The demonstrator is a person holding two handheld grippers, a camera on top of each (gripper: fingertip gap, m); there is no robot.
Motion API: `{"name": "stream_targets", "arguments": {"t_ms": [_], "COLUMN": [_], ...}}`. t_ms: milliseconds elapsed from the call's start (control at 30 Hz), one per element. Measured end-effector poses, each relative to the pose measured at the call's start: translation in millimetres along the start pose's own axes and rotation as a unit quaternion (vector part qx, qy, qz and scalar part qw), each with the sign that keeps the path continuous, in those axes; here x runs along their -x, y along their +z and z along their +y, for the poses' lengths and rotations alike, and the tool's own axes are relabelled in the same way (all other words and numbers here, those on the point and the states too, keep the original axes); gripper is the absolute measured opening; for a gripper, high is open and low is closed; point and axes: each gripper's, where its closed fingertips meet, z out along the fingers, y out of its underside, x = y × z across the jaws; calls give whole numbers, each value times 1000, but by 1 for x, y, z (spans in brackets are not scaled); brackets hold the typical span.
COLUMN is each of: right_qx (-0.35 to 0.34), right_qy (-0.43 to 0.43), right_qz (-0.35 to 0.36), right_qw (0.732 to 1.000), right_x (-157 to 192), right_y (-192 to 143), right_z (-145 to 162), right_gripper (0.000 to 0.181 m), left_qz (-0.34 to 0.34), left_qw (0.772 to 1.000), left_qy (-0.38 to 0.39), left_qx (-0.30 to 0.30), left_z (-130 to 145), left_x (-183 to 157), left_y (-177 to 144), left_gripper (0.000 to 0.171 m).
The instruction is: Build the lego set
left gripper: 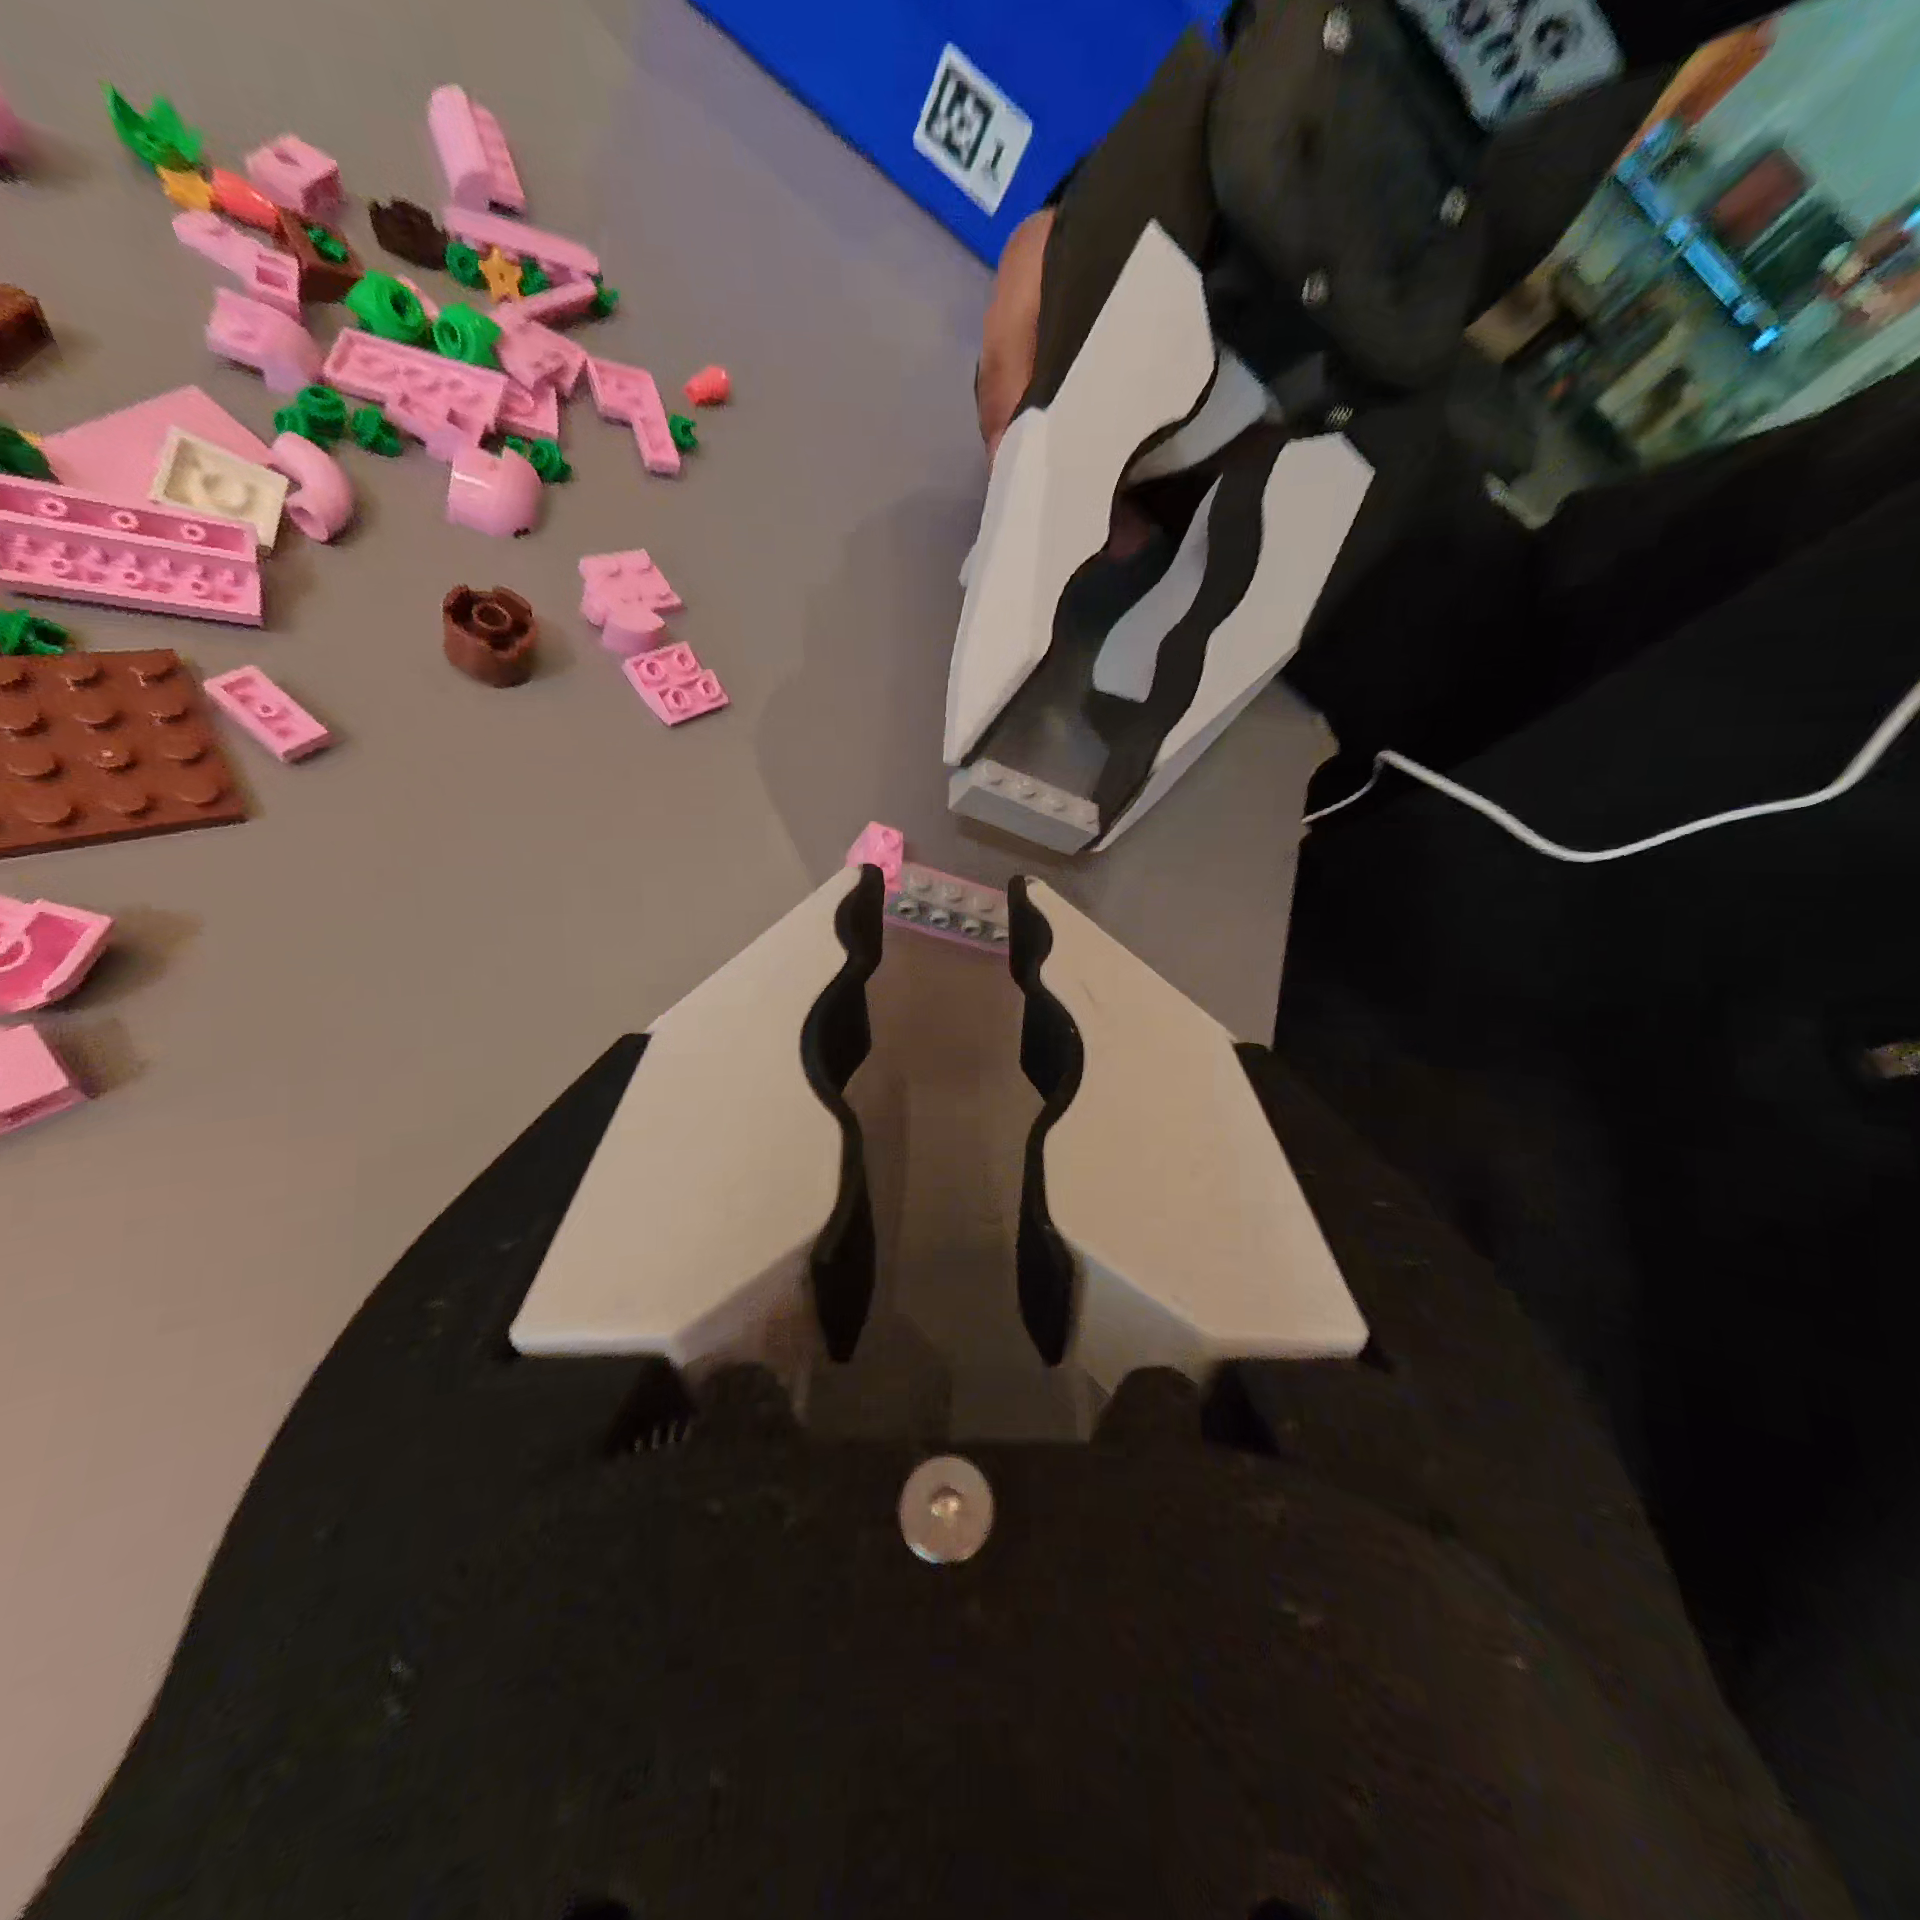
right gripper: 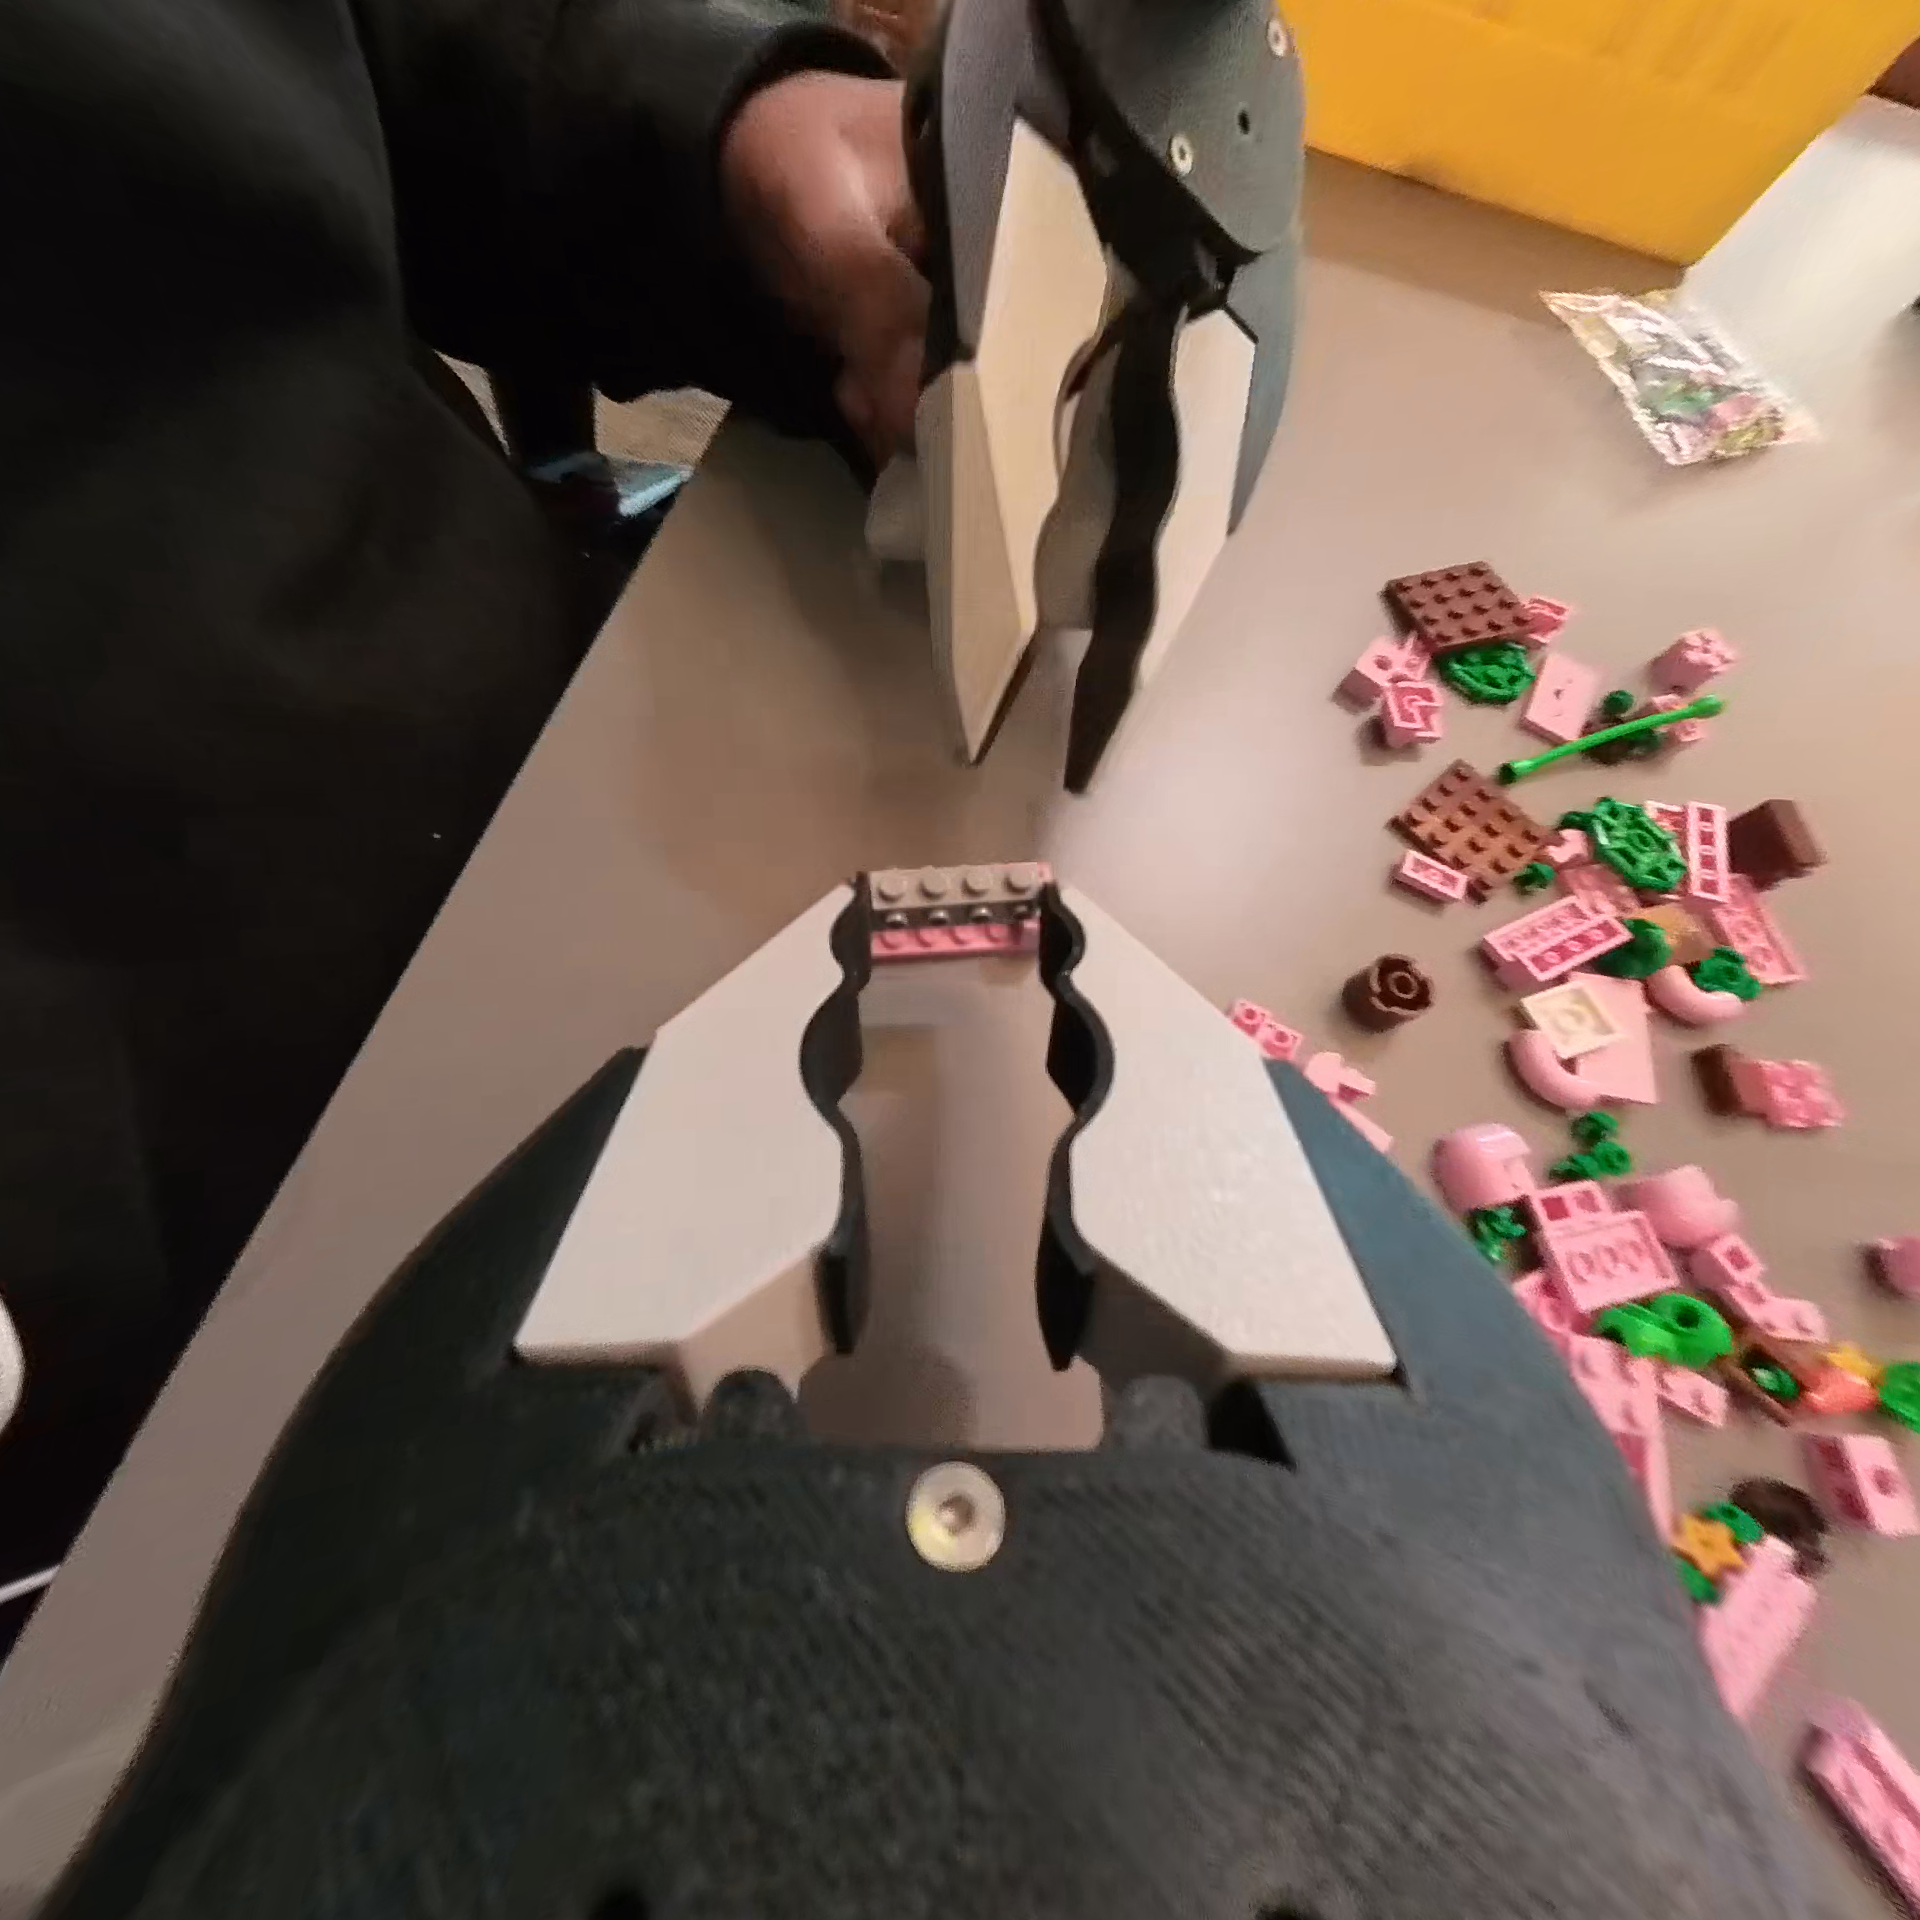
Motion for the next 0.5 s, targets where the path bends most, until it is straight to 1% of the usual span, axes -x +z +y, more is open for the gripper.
{"name": "stream_targets", "arguments": {"t_ms": [67, 100, 200, 233, 367, 500], "right_qx": [-1, 3, 19, 23, 29, 34], "right_qy": [9, 13, 22, 24, 28, 33], "right_qz": [-12, -17, -28, -30, -34, -35], "right_qw": [1000, 1000, 999, 999, 999, 998], "right_x": [2, 3, 5, 5, 6, 5], "right_y": [2, 4, 9, 11, 12, 14], "right_z": [1, 4, 11, 13, 15, 16], "right_gripper": [31, 31, 31, 31, 31, 31], "left_qz": [-12, -12, -15, -19, -48, -62], "left_qw": [1000, 1000, 999, 998, 995, 993], "left_qy": [8, 10, 15, 20, 44, 57], "left_qx": [19, 27, 44, 48, 79, 85], "left_z": [5, 7, 11, 12, 20, 20], "left_x": [1, 0, -1, -1, 2, 3], "left_y": [4, 6, 9, 10, 16, 18], "left_gripper": [24, 27, 52, 55, 54, 49]}}
